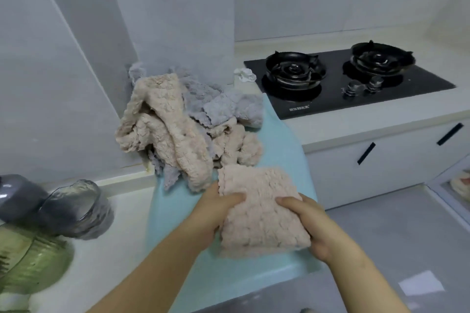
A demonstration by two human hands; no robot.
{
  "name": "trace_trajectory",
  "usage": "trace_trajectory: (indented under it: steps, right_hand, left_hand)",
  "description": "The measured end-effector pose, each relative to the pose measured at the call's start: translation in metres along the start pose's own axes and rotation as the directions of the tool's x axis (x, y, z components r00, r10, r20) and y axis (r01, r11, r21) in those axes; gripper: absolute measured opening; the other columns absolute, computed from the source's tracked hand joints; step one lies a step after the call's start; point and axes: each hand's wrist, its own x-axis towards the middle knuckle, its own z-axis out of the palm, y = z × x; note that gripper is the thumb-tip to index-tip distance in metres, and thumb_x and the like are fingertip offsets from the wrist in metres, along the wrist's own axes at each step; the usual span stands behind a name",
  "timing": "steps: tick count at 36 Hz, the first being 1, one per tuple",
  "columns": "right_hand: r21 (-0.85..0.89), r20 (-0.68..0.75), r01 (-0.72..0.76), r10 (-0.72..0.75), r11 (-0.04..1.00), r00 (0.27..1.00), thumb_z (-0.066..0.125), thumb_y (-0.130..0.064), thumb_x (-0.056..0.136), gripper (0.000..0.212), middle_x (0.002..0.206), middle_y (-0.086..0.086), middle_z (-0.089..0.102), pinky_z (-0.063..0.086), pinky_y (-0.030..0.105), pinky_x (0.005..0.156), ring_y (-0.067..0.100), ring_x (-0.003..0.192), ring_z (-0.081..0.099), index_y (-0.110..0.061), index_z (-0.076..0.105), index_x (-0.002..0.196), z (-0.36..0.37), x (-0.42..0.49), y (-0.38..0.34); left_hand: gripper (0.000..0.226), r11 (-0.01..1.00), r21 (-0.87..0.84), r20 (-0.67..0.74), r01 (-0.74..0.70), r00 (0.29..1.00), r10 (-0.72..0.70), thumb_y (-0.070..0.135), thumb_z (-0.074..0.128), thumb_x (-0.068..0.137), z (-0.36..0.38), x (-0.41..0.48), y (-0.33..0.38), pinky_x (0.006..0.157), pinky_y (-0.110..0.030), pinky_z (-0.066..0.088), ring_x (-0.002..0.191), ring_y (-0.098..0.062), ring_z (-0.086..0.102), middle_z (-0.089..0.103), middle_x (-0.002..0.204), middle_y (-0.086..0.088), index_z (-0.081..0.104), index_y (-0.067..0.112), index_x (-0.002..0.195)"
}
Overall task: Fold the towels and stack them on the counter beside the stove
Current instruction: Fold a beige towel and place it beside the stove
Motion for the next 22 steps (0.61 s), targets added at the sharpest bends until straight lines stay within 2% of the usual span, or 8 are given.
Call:
trace_trajectory:
  steps: [5, 8, 10, 14, 19, 22]
  right_hand:
    - [0.081, -0.115, 0.055, -0.046, 0.995, 0.992, 0.061, -0.014, 0.087, 0.028, 0.105, 0.014, 0.070, 0.055, 0.038, 0.078, 0.030, 0.096, 0.067, -0.008, 0.058, 0.114, -0.080, 0.009, -0.031]
    - [0.071, -0.135, 0.104, -0.094, 0.992, 0.986, 0.060, -0.015, 0.088, 0.019, 0.099, 0.010, 0.072, 0.055, 0.036, 0.073, 0.027, 0.093, 0.068, -0.011, 0.061, 0.106, -0.138, 0.013, -0.055]
    - [0.062, -0.148, 0.133, -0.123, 0.989, 0.981, 0.060, -0.015, 0.088, 0.020, 0.102, 0.011, 0.071, 0.055, 0.036, 0.073, 0.027, 0.094, 0.067, -0.011, 0.059, 0.107, -0.181, 0.016, -0.075]
    - [0.037, -0.200, 0.157, -0.147, 0.987, 0.969, 0.060, -0.015, 0.088, 0.024, 0.104, 0.011, 0.069, 0.055, 0.037, 0.075, 0.028, 0.094, 0.067, -0.008, 0.057, 0.111, -0.269, 0.024, -0.111]
    - [-0.017, -0.254, 0.158, -0.158, 0.987, 0.954, 0.061, -0.018, 0.088, 0.029, 0.105, 0.011, 0.068, 0.055, 0.040, 0.080, 0.028, 0.094, 0.066, -0.009, 0.056, 0.115, -0.361, 0.035, -0.154]
    - [-0.040, -0.278, 0.174, -0.179, 0.984, 0.944, 0.060, -0.016, 0.089, 0.027, 0.105, 0.011, 0.067, 0.054, 0.035, 0.071, 0.026, 0.091, 0.065, -0.008, 0.056, 0.114, -0.402, 0.046, -0.181]
  left_hand:
    - [0.039, 1.000, -0.019, 0.032, -0.002, 0.999, 0.003, 0.006, 0.061, 0.088, 0.087, 0.044, 0.011, 0.065, -0.029, 0.055, 0.092, -0.023, 0.066, 0.066, 0.114, -0.011, 0.051, 0.009, 0.125]
    - [0.036, 1.000, 0.013, 0.082, -0.010, 0.997, 0.009, 0.011, 0.062, 0.088, 0.148, 0.070, 0.021, 0.064, -0.029, 0.056, 0.092, -0.024, 0.068, 0.067, 0.111, -0.010, 0.053, 0.010, 0.123]
    - [0.035, 0.998, 0.043, 0.111, -0.037, 0.993, 0.032, 0.014, 0.062, 0.088, 0.194, 0.087, 0.028, 0.065, -0.028, 0.056, 0.093, -0.022, 0.068, 0.069, 0.109, -0.007, 0.054, 0.012, 0.122]
    - [0.033, 0.999, 0.040, 0.123, -0.025, 0.992, 0.020, 0.015, 0.062, 0.089, 0.289, 0.115, 0.042, 0.057, -0.023, 0.056, 0.086, -0.018, 0.067, 0.068, 0.107, -0.006, 0.052, 0.012, 0.121]
    - [0.038, 0.999, 0.033, 0.152, 0.000, 0.988, -0.005, 0.012, 0.064, 0.087, 0.387, 0.153, 0.059, 0.067, -0.030, 0.057, 0.095, -0.026, 0.066, 0.066, 0.112, -0.013, 0.053, 0.007, 0.123]
    - [0.034, 1.000, 0.026, 0.147, -0.002, 0.989, -0.002, 0.011, 0.063, 0.088, 0.431, 0.175, 0.071, 0.058, -0.026, 0.055, 0.086, -0.023, 0.067, 0.067, 0.108, -0.012, 0.054, 0.006, 0.120]
